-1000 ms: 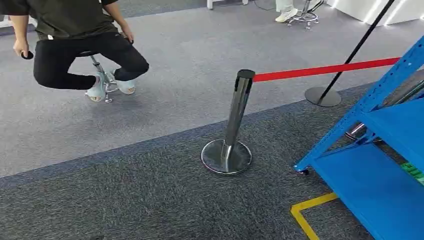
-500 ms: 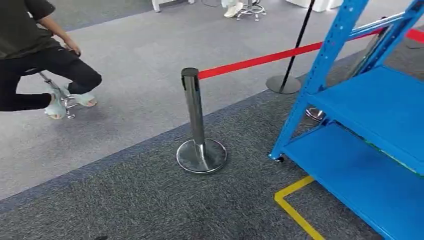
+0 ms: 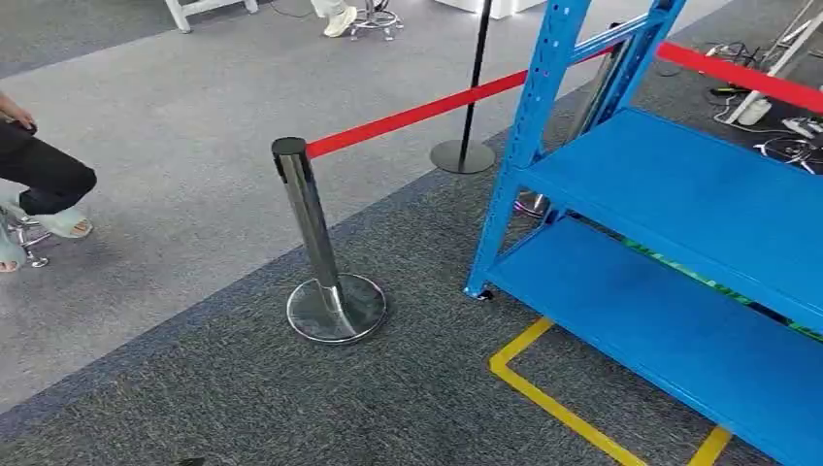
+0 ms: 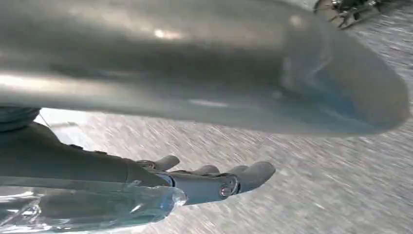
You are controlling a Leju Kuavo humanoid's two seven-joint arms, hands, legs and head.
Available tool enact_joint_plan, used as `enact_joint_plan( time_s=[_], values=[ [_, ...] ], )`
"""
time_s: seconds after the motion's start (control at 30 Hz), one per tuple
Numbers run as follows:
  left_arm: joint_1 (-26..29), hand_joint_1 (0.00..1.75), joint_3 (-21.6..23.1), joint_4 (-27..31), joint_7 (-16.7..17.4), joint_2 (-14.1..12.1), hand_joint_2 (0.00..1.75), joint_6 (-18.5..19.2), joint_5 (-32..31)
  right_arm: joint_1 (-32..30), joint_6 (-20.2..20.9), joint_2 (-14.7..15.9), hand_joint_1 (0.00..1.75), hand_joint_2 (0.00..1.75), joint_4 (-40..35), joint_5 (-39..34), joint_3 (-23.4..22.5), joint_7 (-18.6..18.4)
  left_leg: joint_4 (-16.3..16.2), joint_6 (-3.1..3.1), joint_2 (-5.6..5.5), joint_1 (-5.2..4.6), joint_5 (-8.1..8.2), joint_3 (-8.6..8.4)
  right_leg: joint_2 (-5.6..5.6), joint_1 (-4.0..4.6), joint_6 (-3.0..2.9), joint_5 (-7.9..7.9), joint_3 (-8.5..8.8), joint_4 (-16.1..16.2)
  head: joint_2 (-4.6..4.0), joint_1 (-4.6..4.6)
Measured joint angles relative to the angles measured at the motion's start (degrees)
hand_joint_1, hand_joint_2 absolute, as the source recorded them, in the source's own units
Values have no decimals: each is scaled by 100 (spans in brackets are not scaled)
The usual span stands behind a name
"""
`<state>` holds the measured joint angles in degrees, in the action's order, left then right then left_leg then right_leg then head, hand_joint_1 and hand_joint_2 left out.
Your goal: Take the parts from the cabinet and place them on the table.
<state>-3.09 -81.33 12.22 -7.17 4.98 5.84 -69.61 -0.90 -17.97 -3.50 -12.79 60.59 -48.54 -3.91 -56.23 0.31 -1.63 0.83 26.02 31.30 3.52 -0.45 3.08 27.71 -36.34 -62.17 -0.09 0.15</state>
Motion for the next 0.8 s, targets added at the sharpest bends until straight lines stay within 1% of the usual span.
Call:
enact_joint_plan(
  time_s=[0.03, 0.07, 0.1, 0.13, 0.17, 0.2, 0.23, 0.27, 0.3, 0.33, 0.4, 0.43, 0.47, 0.5, 0.53, 0.57, 0.6, 0.63, 0.67, 0.7, 0.73, 0.77, 0.8],
  values=[
    [16, 0, 0, 0, 0, -7, 0, 0, 0, 17, 2, 2, 0, 0, 0, 2, 0, 0, 0, 7, 83, -22, 4, 0, -185, -3, 14, 255, -191, -424, 0, 22],
    [39, 0, -2, 0, 2, -4, 0, 0, -5, 43, 2, 2, 0, 0, 0, 2, 0, 0, -1, 18, 193, -42, 11, 0, -274, -11, 23, 501, -413, -923, 0, 15],
    [53, 0, 0, 0, 0, -9, 0, 0, -5, 56, 4, 2, 0, 0, 0, 2, -2, -2, -3, 21, 301, -54, 14, 3, -310, -11, 33, 662, -590, -1341, 0, 18],
    [52, 0, 0, 0, 0, -9, 0, 2, -7, 48, 7, 2, 0, 0, 0, 2, -4, -2, -4, 22, 383, -56, 15, 2, -320, -11, 39, 663, -621, -1453, 0, 18],
    [42, 0, 0, 0, 2, -7, 0, 2, -7, 35, 9, 2, 0, 0, 0, 2, -5, -7, -5, 18, 455, -56, 18, -1, -327, -11, 45, 539, -512, -1307, 0, 18],
    [32, 0, 2, 0, 2, -4, 0, 4, -11, 23, 9, 2, 0, 0, 0, 2, -9, -13, -6, 11, 524, -54, 23, -12, -354, -12, 45, 319, -267, -892, 0, 22],
    [26, 0, 4, 0, 2, 2, 0, 13, -13, 19, 9, 2, 0, 0, 0, 4, -13, -20, -8, -7, 591, -49, 34, -29, -433, -13, 44, 96, 47, -350, 0, 20],
    [24, 0, 7, 0, 2, 2, 0, 18, -13, 26, 11, 4, 0, 0, 0, 4, -15, -26, -19, -39, 653, -50, 52, -58, -681, -12, 48, -78, 396, 211, 0, 22],
    [28, 0, 7, 0, 2, -13, 0, 17, -13, 50, 22, 2, 0, 0, 0, 4, -15, -40, -42, -86, 705, -106, 81, -66, -816, 4, 2, -53, 437, 314, 0, 15],
    [29, 0, 9, 0, 2, -13, 0, 17, -15, 63, 26, 2, 0, 0, 0, -2, -20, -44, -46, -112, 747, -102, 89, -91, -721, 2, -61, -86, 437, 326, 0, -6],
    [7, 0, 11, 0, 2, -17, 0, 17, -15, 59, 82, 2, 0, 0, 0, -191, -52, 8, -11, -168, 844, -90, 62, -125, -605, 29, -127, -91, 363, 313, 0, -9],
    [0, 0, 13, 0, 2, -20, 0, 13, -13, 58, 173, -2, 0, 0, 0, -491, -132, 114, -4, -199, 908, -85, 74, -139, -539, 24, -161, -106, 355, 333, 0, -2],
    [-15, 0, 13, 0, -11, -26, 0, 4, -5, 68, 314, -22, 0, 0, 0, -983, -324, 261, -50, -264, 716, -59, 142, -130, -476, -20, -213, -141, 404, 352, 0, -13],
    [-15, 0, 13, 0, -31, -13, 0, 0, 4, 88, 378, -26, 0, 0, -2, -1300, -517, 363, -245, -287, 428, -57, 318, -43, -435, -31, -248, -164, 388, 351, 0, -31],
    [-4, 0, 13, 0, -37, -5, 0, 0, 6, 131, 385, -35, 0, 0, -4, -1436, -716, 402, -664, -297, 290, -50, 576, 145, -365, -33, -269, -177, 364, 351, 0, -44],
    [9, 0, 13, 0, -39, -4, 0, -4, 13, 154, 378, -50, 0, 0, -4, -1419, -842, 406, -1155, -303, 244, -48, 814, 374, -291, -31, -287, -189, 340, 351, 0, -61],
    [22, 0, 13, 0, -39, -2, 0, -22, 15, 159, 374, -66, 0, 0, -4, -1405, -918, 406, -1640, -303, 229, -48, 987, 610, -196, -25, -294, -199, 326, 351, 0, -66],
    [35, 0, 13, 0, -39, 0, 0, -26, 20, 155, 376, -77, 0, 0, -4, -1430, -975, 409, -1852, -297, 218, -49, 999, 729, -115, -23, -291, -204, 318, 350, 0, -70],
    [42, 0, 13, 0, -42, 0, 0, -35, 20, 153, 387, -83, 0, 0, -4, -1473, -1055, 419, -1785, -284, 211, -48, 863, 707, -27, -23, -285, -209, 322, 350, 0, -72],
    [40, 0, 11, 0, -42, 0, 0, -39, 20, 148, 411, -92, 0, 0, -4, -1524, -1150, 433, -1484, -265, 190, -46, 615, 582, 64, -25, -272, -217, 323, 350, 0, -72],
    [36, 0, 13, 0, -46, 2, 0, -44, 20, 154, 439, -109, 0, 0, -4, -1580, -1224, 454, -1029, -244, 145, -44, 342, 379, 146, -29, -260, -224, 326, 350, 0, -74],
    [32, 0, 13, 0, -52, 2, 0, -52, 20, 166, 492, -124, 0, 0, -4, -1700, -1322, 500, -513, -222, 9, -37, 92, 136, 235, -36, -240, -235, 325, 350, 0, -76],
    [33, 0, 11, 0, -52, 2, 0, -55, 20, 178, 551, -138, 0, 0, -4, -1824, -1395, 540, -213, -206, -284, -20, 27, 0, 281, -40, -218, -247, 306, 349, 0, -79]
  ],
)
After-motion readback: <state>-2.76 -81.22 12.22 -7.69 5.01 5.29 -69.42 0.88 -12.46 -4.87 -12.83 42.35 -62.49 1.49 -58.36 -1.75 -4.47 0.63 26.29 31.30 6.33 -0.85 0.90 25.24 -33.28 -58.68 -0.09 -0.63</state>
